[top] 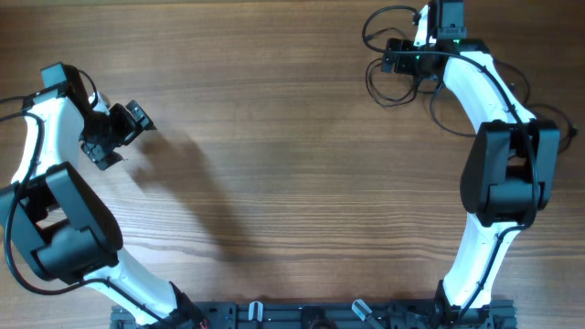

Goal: Untangle cables

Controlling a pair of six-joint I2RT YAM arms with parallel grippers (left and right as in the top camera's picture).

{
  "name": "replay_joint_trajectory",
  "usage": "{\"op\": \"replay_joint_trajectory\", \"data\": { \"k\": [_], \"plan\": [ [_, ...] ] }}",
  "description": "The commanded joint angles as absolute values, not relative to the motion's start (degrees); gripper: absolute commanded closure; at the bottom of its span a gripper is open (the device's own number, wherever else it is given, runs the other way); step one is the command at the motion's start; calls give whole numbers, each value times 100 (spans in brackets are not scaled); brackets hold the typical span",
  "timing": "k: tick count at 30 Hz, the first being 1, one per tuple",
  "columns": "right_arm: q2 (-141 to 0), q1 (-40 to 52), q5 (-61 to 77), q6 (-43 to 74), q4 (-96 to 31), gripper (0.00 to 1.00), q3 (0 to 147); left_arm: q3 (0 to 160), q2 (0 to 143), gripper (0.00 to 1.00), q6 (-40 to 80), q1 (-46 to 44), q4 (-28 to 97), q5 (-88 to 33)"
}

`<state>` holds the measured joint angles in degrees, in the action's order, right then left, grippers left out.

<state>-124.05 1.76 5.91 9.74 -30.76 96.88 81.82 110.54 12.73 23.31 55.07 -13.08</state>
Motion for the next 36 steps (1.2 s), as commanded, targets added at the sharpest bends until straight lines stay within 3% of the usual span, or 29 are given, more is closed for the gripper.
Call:
{"op": "replay_joint_trajectory", "data": {
  "k": [1, 13, 24, 28, 36],
  "plan": [
    [-12342, 152, 530, 913, -3048, 1, 9692, 8219, 10427, 0, 1284, 2298, 5494, -1253],
    [-12342, 152, 530, 913, -3048, 0, 9692, 8219, 8097, 0, 1284, 2126, 5494, -1253],
    [-12342, 152, 530, 913, -3048, 0, 9692, 8219, 7915, 0, 1205, 1627, 5492, -1144],
    [-12342, 152, 530, 915, -3048, 0, 9692, 8099, 7918, 0, 1197, 1321, 6180, -735],
    [-12342, 152, 530, 913, -3048, 0, 9692, 7964, 7900, 0, 1247, 1044, 6390, -659]
  ]
}}
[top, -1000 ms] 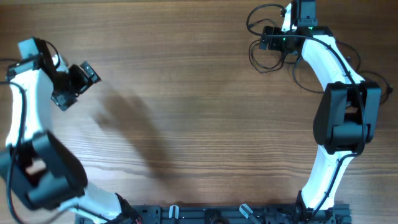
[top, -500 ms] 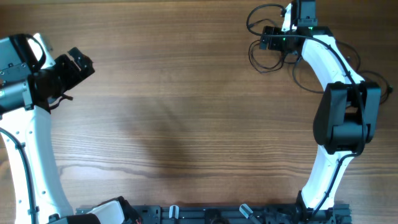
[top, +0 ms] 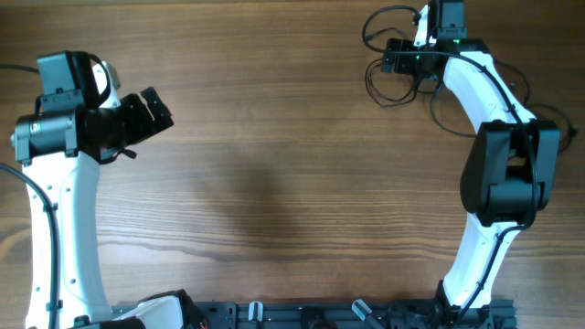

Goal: Untangle cables

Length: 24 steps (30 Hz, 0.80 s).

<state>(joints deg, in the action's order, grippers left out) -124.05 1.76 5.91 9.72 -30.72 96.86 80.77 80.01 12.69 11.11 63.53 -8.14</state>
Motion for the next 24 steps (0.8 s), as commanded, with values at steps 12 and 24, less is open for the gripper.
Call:
{"op": "replay_joint_trajectory", "data": {
  "k": [12, 24],
  "plan": [
    [-12342, 152, 530, 915, -3048, 0, 9692, 3695, 7605, 0, 1240, 209, 676, -1575],
    [-12342, 152, 530, 913, -3048, 0, 9692, 1227, 6851, 0, 1068, 209, -1052, -1584]
  ]
}}
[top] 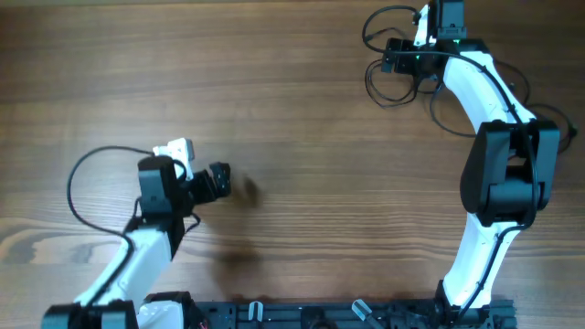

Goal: Untangle cables

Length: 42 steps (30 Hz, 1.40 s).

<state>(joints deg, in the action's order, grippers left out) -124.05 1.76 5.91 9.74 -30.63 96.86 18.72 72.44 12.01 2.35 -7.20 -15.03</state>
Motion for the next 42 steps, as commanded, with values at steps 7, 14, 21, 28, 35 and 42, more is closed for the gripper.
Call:
{"op": "replay_joint_trajectory", "data": {
  "k": [7, 14, 21, 28, 35, 42],
  "plan": [
    [-12342, 152, 530, 913, -3048, 0, 9692, 95, 5824, 0, 1072, 213, -1575, -1544],
    [-12342, 152, 530, 913, -3048, 0, 9692, 32, 4021, 0, 1063, 213, 370, -1378],
    [-12342, 152, 530, 913, -3048, 0, 9692, 32, 2716, 0, 915, 202, 357, -1219],
    [-12342, 152, 530, 915, -3048, 0, 9692, 32, 1354, 0, 913, 198, 370, -1149],
    [-12342, 152, 530, 915, -3048, 0, 9692, 32, 19, 0, 311, 198, 384, -1041],
    [-12342, 152, 530, 913, -3048, 0, 9692, 32, 19, 0, 40, 198, 454, -268]
  ]
}}
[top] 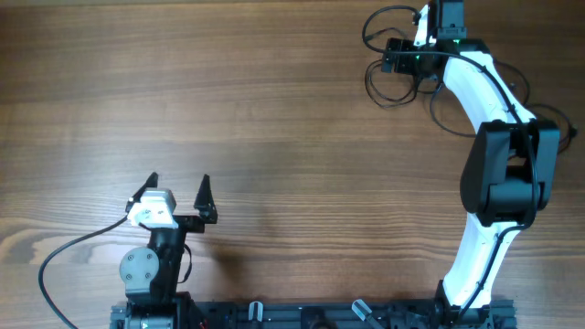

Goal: Untangle cables

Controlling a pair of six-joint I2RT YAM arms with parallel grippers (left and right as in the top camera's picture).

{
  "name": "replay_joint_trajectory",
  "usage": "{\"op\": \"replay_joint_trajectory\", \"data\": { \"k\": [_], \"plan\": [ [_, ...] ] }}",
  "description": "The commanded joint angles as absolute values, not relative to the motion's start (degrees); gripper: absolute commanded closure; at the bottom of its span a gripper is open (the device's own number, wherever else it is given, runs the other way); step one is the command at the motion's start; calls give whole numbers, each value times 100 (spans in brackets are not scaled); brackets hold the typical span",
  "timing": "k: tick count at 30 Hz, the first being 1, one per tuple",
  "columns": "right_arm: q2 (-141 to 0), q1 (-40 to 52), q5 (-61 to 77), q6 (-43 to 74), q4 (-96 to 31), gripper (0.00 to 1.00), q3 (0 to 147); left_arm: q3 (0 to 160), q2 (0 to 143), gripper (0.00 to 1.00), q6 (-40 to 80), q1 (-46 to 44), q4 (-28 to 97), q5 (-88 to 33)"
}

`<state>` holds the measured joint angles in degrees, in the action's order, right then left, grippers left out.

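A bundle of thin black cables [381, 90] lies in loops at the far right of the wooden table [292, 137]. My right gripper [395, 57] reaches out over those loops, and its body hides the fingers, so I cannot say how they stand. My left arm is folded at the near left edge. My left gripper [176, 186] points toward the far side with its two black fingers [205, 190] spread wide and nothing between them, far from the cables.
The rail of the arm bases [311, 315] runs along the near edge. The left arm's own cable [55, 260] curls over the table at the near left. The right arm's white links [475, 82] stretch along the right side.
My left arm has drawn back from the left middle of the table to a folded pose at the near edge, its fingers now plainly apart. The right arm and the cables have not moved.
My left gripper was first at the far left edge of the table, then slightly further right and raised. Later it was lower at the left middle, and now it is folded at the near edge. The right gripper stayed over the cable loops throughout.
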<state>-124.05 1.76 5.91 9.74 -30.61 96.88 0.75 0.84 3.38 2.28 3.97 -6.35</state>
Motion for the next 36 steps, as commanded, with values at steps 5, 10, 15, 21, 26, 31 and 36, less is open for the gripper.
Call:
{"op": "replay_joint_trajectory", "data": {
  "k": [5, 10, 15, 21, 26, 31, 36],
  "plan": [
    [-12342, 152, 530, 915, -3048, 0, 9692, 32, 30, 0, 40, 202, 434, -270],
    [-12342, 152, 530, 917, -3048, 0, 9692, 32, 32, 0, 43, 202, 434, -270],
    [-12342, 152, 530, 913, -3048, 0, 9692, 32, 32, 0, 40, 202, 434, -268],
    [-12342, 152, 530, 915, -3044, 0, 9692, 32, 32, 0, 43, 202, 434, -270],
    [-12237, 204, 528, 908, -3055, 0, 9692, 32, 32, 0, 40, 202, 434, -270],
    [-11246, 751, 530, 910, -3050, 0, 9692, 32, 32, 0, 40, 202, 434, -270],
    [-9896, 1446, 530, 915, -3050, 0, 9692, 32, 32, 0, 40, 202, 434, -270]
  ]
}}
